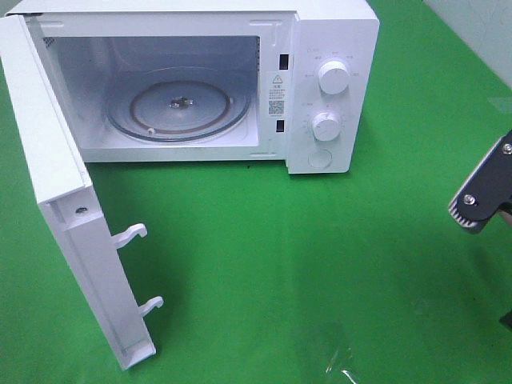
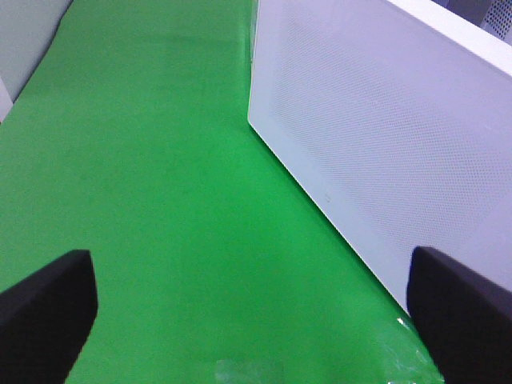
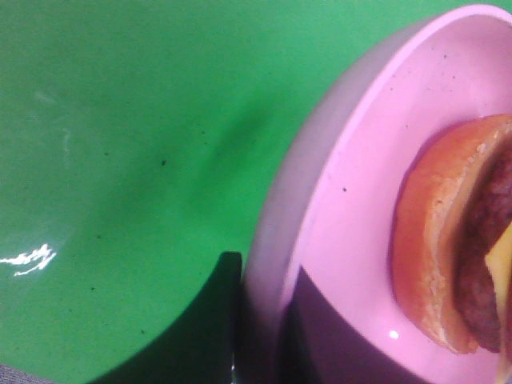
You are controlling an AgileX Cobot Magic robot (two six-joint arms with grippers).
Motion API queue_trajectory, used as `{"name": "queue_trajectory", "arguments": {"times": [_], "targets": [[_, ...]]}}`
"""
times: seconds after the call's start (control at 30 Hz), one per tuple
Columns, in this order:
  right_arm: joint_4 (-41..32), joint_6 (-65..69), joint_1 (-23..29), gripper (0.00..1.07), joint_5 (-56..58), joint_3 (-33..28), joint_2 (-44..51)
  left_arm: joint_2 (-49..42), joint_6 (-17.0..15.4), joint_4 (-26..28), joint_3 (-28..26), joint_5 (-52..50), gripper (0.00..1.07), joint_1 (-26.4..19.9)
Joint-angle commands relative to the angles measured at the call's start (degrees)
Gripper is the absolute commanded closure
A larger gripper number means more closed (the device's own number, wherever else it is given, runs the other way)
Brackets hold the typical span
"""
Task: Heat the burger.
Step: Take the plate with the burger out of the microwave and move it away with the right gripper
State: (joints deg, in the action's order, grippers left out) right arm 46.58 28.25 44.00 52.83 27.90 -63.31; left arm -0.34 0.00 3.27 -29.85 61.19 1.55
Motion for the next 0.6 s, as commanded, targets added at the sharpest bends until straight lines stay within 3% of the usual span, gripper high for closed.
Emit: {"name": "queue_trajectory", "arguments": {"times": [0.03, 0.6], "targets": [[5.4, 6.0, 0.0, 1.07, 4.6, 0.8, -1.7, -0.1, 0.0, -0.1, 0.2, 0.1, 0.09, -0.1], [5.8, 19.3, 0.0, 1.07, 9.0, 0.8, -10.9, -0.1, 0.0, -0.1, 0.2, 0.1, 0.09, -0.1]]}}
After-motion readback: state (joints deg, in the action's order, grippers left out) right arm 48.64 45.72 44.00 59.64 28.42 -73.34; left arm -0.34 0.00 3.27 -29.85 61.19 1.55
